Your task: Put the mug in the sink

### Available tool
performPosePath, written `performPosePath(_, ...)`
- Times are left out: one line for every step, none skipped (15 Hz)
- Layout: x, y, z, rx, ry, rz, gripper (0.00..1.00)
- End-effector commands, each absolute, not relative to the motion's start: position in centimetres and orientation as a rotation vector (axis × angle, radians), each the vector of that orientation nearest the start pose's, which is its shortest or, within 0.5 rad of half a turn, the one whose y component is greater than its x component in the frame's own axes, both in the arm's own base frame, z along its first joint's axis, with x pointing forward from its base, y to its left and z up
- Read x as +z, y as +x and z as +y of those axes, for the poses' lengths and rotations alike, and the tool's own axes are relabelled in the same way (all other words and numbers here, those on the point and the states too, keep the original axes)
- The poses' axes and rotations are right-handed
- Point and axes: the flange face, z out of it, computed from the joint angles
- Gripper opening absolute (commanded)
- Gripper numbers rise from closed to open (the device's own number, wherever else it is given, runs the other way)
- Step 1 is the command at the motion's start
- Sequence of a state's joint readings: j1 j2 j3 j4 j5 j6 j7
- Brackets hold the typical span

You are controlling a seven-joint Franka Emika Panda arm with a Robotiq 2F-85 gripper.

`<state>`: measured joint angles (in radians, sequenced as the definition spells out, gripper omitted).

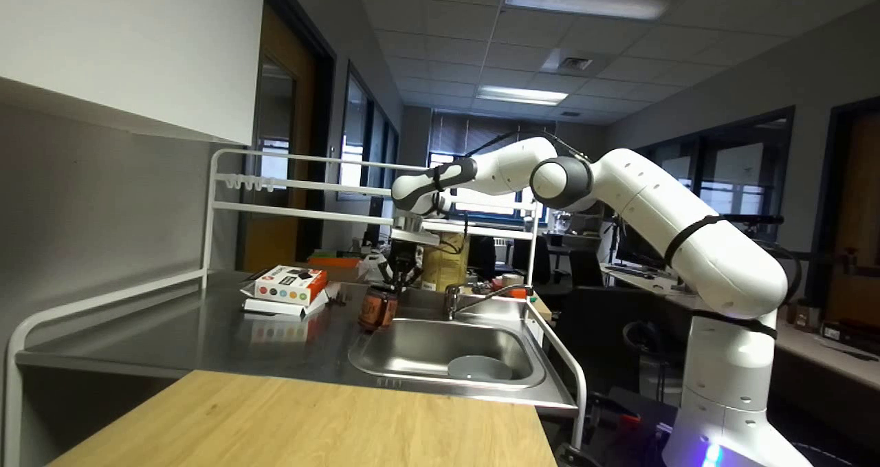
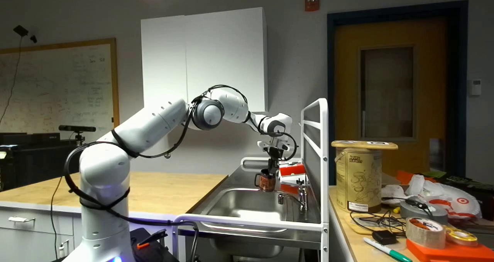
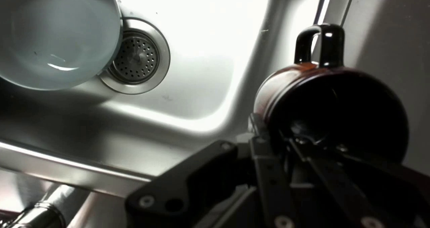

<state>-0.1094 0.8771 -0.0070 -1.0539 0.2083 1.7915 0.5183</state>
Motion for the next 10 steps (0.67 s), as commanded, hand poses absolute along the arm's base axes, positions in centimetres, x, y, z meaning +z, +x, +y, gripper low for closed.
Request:
performPosePath(31.2, 73.1, -3.2, 0.165, -2.875, 0.884, 0.06)
performPosePath(31.1, 72.6, -2.0, 0.146, -2.882, 0.886, 0.06)
performPosePath(31.1, 72.1, -0.8, 0.13, -2.878, 0.89, 0.06)
performPosePath(31.1, 71.5, 0.3, 0.115, -2.881, 0.884, 0.06)
performPosePath(31.0, 70.7, 1.5, 0.098, -2.883, 0.886, 0.06)
performPosePath(31.0, 70.0, 2.6, 0.079, -2.88, 0.889, 0.06)
performPosePath(31.0, 69.2, 3.6, 0.06, -2.874, 0.89, 0.06)
performPosePath(31.0, 68.3, 4.5, 0.039, -2.873, 0.9, 0.06)
performPosePath(31.0, 67.4, 5.3, 0.02, -2.87, 0.92, 0.06)
performPosePath(31.1, 66.4, 6.1, -0.004, -2.862, 0.935, 0.06)
